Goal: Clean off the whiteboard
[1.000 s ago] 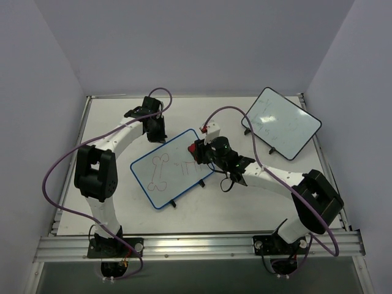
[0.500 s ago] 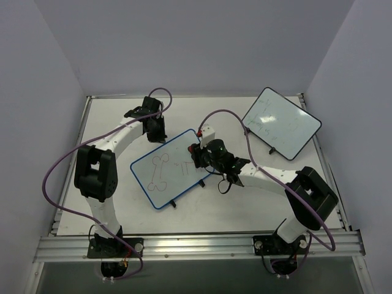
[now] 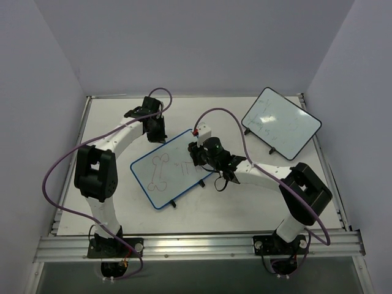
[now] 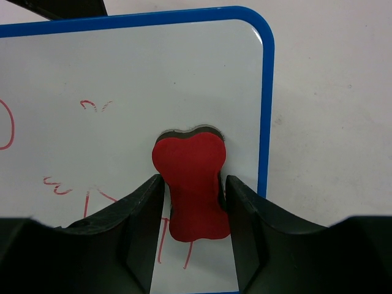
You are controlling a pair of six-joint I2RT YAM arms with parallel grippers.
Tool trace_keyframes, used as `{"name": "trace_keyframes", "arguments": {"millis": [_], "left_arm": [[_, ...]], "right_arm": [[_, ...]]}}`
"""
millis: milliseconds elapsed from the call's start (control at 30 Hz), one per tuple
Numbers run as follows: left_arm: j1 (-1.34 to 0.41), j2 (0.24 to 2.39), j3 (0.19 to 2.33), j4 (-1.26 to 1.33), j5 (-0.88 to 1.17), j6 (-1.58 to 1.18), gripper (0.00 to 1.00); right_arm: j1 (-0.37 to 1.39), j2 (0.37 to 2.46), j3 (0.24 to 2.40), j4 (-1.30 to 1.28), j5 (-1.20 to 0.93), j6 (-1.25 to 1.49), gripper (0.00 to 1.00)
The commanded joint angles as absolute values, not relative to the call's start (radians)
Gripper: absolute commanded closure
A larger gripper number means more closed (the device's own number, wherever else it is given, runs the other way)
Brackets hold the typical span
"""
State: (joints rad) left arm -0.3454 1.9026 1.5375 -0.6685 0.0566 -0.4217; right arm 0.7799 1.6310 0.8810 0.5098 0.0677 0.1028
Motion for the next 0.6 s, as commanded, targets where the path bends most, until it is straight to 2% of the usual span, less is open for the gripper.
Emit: {"name": "trace_keyframes", "arguments": {"millis": [0, 200, 567], "left_arm": [[-0.35, 1.894, 1.536, -0.634, 0.052, -0.408, 0.93], [-0.35, 1.894, 1.537, -0.63, 0.054, -0.408, 0.93], [-0.351, 1.891, 1.532, -0.629, 0.057, -0.407, 0.94]], "right_arm": [[0.785, 1.64, 0.927, 0.514, 0.091, 0.087, 0.61], [0.798, 1.646, 0.923, 0.523, 0.097, 0.095, 0.68], [0.857, 1.692, 1.006, 0.482, 0.144, 0.113, 0.71]]}}
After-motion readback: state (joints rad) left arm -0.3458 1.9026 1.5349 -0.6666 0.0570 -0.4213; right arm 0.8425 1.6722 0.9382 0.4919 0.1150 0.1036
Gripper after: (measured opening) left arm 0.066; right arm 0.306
